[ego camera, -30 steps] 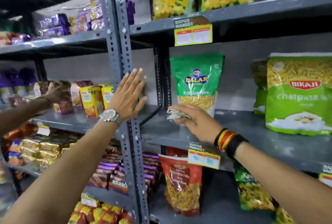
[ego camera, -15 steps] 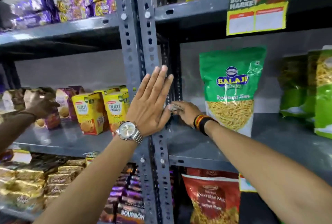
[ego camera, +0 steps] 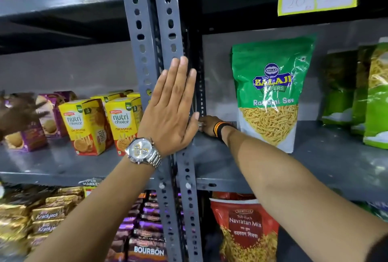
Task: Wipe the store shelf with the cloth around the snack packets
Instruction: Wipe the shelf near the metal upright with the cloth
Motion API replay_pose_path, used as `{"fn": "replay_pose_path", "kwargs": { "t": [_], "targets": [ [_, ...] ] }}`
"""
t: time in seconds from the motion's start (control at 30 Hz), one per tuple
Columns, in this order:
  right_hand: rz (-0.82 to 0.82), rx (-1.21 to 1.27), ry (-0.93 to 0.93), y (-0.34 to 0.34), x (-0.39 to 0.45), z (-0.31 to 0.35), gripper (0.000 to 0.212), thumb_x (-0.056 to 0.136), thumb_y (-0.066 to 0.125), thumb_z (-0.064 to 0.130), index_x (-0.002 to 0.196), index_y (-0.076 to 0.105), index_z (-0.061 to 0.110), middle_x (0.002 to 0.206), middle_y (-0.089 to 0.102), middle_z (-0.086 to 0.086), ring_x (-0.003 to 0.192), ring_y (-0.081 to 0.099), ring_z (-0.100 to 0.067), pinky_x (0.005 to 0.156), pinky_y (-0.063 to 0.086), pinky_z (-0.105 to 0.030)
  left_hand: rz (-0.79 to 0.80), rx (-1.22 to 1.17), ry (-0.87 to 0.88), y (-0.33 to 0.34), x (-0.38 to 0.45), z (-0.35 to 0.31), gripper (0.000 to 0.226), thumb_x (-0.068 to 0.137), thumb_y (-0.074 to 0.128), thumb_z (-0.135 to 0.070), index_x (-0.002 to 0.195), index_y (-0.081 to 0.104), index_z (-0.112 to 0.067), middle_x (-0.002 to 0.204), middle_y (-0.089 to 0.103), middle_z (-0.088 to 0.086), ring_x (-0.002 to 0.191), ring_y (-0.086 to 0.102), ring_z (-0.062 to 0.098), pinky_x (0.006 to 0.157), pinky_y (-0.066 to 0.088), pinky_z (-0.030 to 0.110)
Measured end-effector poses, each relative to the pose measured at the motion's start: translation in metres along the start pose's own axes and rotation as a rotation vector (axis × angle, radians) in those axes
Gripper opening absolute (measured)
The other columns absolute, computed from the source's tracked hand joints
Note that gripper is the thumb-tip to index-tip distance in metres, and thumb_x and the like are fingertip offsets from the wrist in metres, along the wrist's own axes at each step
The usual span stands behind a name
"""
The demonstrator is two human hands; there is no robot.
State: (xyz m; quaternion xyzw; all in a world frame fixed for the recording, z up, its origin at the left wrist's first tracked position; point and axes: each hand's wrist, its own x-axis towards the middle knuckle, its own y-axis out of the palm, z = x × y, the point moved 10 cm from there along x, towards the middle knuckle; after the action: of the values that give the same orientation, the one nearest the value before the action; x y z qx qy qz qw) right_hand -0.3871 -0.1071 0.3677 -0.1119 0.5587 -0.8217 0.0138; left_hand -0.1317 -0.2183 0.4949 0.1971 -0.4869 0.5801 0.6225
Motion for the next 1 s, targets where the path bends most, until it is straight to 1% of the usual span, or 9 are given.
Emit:
{"fn": "replay_pose_path", "kwargs": {
  "t": [0.17,0.27,0.33,0.4,0.47,0.57,0.77,0.9,1.0],
  "targets": [
    [0.127,0.152,-0.264,0.013,-0.069,0.04,0.034,0.091,0.06,0.028,0.124,0.058,0.021,0.125,0.062,0.003,0.113,0.057,-0.016,0.1,0.044,-0.032,0.023,0.011,-0.008,-0.002,0.0,-0.002,0.079,0.096,0.04,-0.035,0.155,0.009,0.006,0.162,0.005,0.031,0.152,0.001,0.041,0.123,0.01,0.055],
    [0.255,0.16,-0.372,0.004,-0.132,0.054,0.037,0.094,0.059,0.023,0.13,0.054,0.018,0.117,0.057,0.013,0.106,0.052,-0.002,0.089,0.04,-0.008,0.02,0.0,0.0,-0.002,0.001,-0.002,0.077,0.097,0.038,-0.036,0.155,0.009,0.007,0.162,0.005,0.031,0.152,0.001,0.042,0.122,0.011,0.056],
    [0.29,0.181,-0.378,-0.012,-0.156,0.053,0.04,0.094,0.058,0.029,0.133,0.052,0.024,0.124,0.058,0.014,0.107,0.052,0.003,0.089,0.037,0.001,0.02,-0.002,-0.004,-0.001,0.0,-0.002,0.077,0.097,0.037,-0.036,0.155,0.008,0.006,0.162,0.004,0.031,0.152,0.001,0.042,0.122,0.011,0.056],
    [0.214,0.234,-0.408,-0.03,-0.151,0.054,0.038,0.094,0.059,0.029,0.131,0.054,0.023,0.124,0.062,0.01,0.103,0.058,0.001,0.094,0.042,-0.006,0.021,0.008,-0.006,0.0,0.0,-0.001,0.077,0.097,0.036,-0.035,0.155,0.008,0.006,0.162,0.004,0.031,0.152,0.001,0.042,0.123,0.011,0.056],
    [0.137,0.262,-0.404,-0.033,-0.132,0.056,0.035,0.094,0.059,0.02,0.129,0.057,0.016,0.117,0.064,0.006,0.1,0.059,-0.002,0.088,0.043,-0.013,0.018,0.009,-0.006,-0.001,0.0,-0.002,0.076,0.097,0.035,-0.035,0.155,0.008,0.006,0.162,0.005,0.031,0.152,0.001,0.042,0.123,0.01,0.056],
    [0.152,0.235,-0.325,-0.004,-0.106,0.052,0.035,0.092,0.059,0.009,0.127,0.058,0.009,0.112,0.061,0.002,0.104,0.055,-0.01,0.092,0.04,-0.023,0.016,-0.002,0.001,-0.002,0.0,-0.002,0.076,0.097,0.037,-0.034,0.155,0.009,0.006,0.162,0.006,0.031,0.152,0.002,0.042,0.122,0.011,0.057],
    [0.304,0.248,-0.414,0.0,-0.157,0.061,0.04,0.094,0.059,0.023,0.134,0.053,0.021,0.13,0.06,0.005,0.112,0.053,-0.004,0.097,0.037,-0.015,0.008,0.004,-0.001,-0.003,0.0,-0.004,0.073,0.098,0.034,-0.032,0.154,0.012,0.007,0.162,0.008,0.032,0.152,0.005,0.044,0.122,0.012,0.057],
    [0.479,0.378,-0.448,-0.014,-0.211,0.045,0.038,0.094,0.058,0.015,0.132,0.054,0.018,0.121,0.065,0.008,0.1,0.059,0.005,0.091,0.042,-0.01,0.024,0.007,-0.008,-0.002,0.0,-0.005,0.072,0.098,0.031,-0.034,0.155,0.01,0.005,0.162,0.007,0.031,0.152,0.003,0.043,0.123,0.011,0.057],
    [0.378,0.371,-0.422,-0.043,-0.208,0.042,0.04,0.094,0.059,0.017,0.134,0.053,0.016,0.117,0.066,0.011,0.096,0.06,0.011,0.093,0.043,-0.01,0.042,0.011,-0.027,-0.003,0.001,-0.004,0.072,0.099,0.028,-0.036,0.156,0.008,0.004,0.162,0.006,0.031,0.152,0.002,0.042,0.123,0.01,0.056]
  ]
}}
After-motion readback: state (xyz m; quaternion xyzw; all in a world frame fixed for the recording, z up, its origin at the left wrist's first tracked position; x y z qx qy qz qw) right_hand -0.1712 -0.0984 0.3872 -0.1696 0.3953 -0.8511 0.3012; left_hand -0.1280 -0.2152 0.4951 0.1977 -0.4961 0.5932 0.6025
